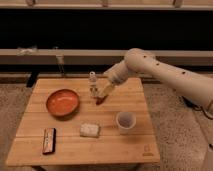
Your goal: Place the eraser in the ceramic cup
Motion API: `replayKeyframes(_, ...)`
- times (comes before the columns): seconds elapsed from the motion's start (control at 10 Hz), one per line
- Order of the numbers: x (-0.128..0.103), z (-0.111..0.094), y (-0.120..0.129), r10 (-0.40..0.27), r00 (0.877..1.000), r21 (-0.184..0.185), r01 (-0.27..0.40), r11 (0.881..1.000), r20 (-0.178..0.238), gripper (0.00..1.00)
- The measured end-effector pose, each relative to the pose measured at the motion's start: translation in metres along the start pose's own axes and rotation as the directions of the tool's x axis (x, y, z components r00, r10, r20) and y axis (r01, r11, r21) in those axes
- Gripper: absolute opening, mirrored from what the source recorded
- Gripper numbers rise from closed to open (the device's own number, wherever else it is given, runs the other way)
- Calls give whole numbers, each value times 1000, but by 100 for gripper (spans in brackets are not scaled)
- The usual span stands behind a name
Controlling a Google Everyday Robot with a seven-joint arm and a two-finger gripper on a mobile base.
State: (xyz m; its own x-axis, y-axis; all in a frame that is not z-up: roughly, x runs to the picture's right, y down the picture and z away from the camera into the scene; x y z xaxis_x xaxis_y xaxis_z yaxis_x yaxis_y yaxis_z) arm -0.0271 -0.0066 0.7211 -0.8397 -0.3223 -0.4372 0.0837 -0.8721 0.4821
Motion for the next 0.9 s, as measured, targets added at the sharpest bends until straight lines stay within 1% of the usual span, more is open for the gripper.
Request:
replayKeyframes(0.1,12,1,-17,-81,996,20,81,997,36,80)
replayKeyframes(0.2,25,3,-40,-192,978,56,187,981,84,80)
replayKeyframes(0.3,32,5,-54,-285,950,92,275,957,124,80)
replayKeyframes(0.4,42,11,-72,-425,889,159,400,903,172,80)
replayKeyframes(0.5,47,18,-84,-532,824,221,491,843,197,80)
replayKeyframes(0.6,53,28,-96,-625,753,284,565,775,205,80)
replayKeyframes(0.7,55,36,-103,-687,701,325,615,719,193,80)
replayKeyframes(0.8,60,40,-109,-731,663,352,654,670,159,80)
replayKeyframes(0.9,62,42,-111,-753,644,364,675,642,134,80)
